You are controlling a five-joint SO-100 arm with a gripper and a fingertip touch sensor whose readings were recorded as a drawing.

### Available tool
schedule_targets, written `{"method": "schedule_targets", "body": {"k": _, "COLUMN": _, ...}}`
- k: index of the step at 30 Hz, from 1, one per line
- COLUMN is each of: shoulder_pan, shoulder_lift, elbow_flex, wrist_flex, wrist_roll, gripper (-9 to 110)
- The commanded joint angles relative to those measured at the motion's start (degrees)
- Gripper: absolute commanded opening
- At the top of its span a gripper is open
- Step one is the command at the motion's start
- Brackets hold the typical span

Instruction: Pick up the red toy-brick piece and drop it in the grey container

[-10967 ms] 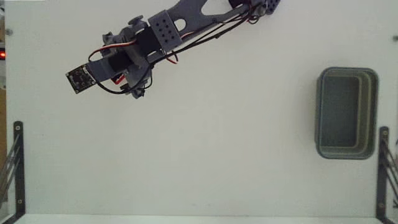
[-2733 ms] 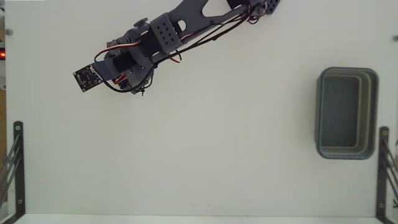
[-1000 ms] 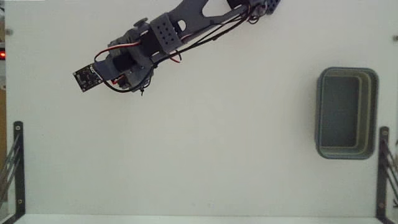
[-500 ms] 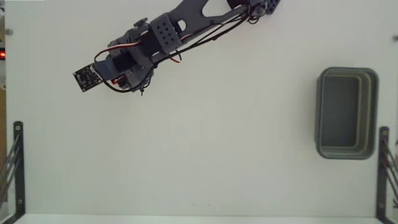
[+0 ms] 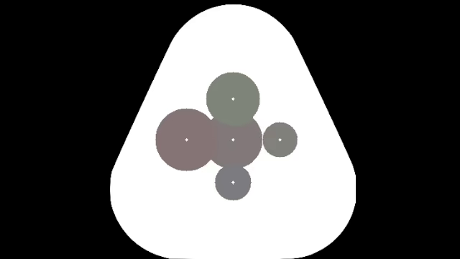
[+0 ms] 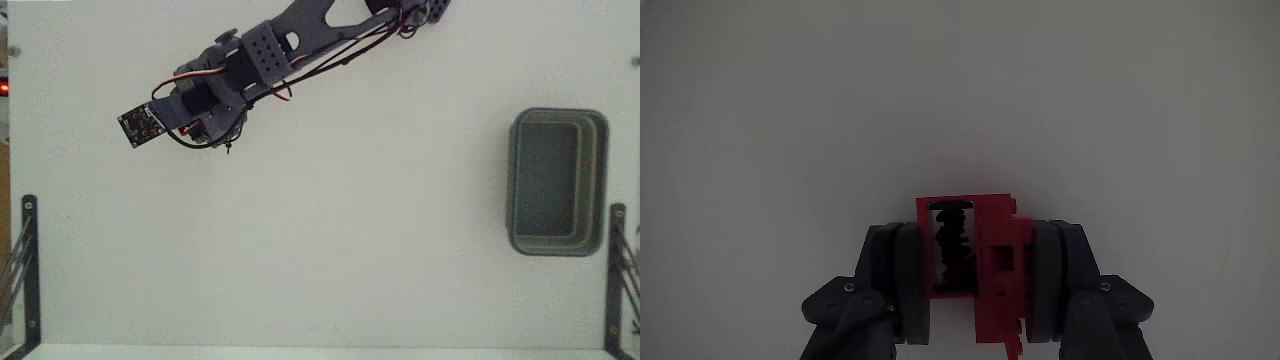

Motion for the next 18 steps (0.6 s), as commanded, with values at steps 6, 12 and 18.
{"method": "schedule_targets", "body": {"k": 6, "shoulder_pan": 1.09, "shoulder_lift": 2.39, "elbow_flex": -2.79, "wrist_flex": 2.89, "wrist_roll": 0.18, "gripper": 47}}
{"method": "schedule_targets", "body": {"k": 12, "shoulder_pan": 1.09, "shoulder_lift": 2.84, "elbow_flex": -6.49, "wrist_flex": 7.04, "wrist_roll": 0.18, "gripper": 47}}
{"method": "schedule_targets", "body": {"k": 18, "shoulder_pan": 1.09, "shoulder_lift": 2.99, "elbow_flex": -11.29, "wrist_flex": 11.99, "wrist_roll": 0.18, "gripper": 47}}
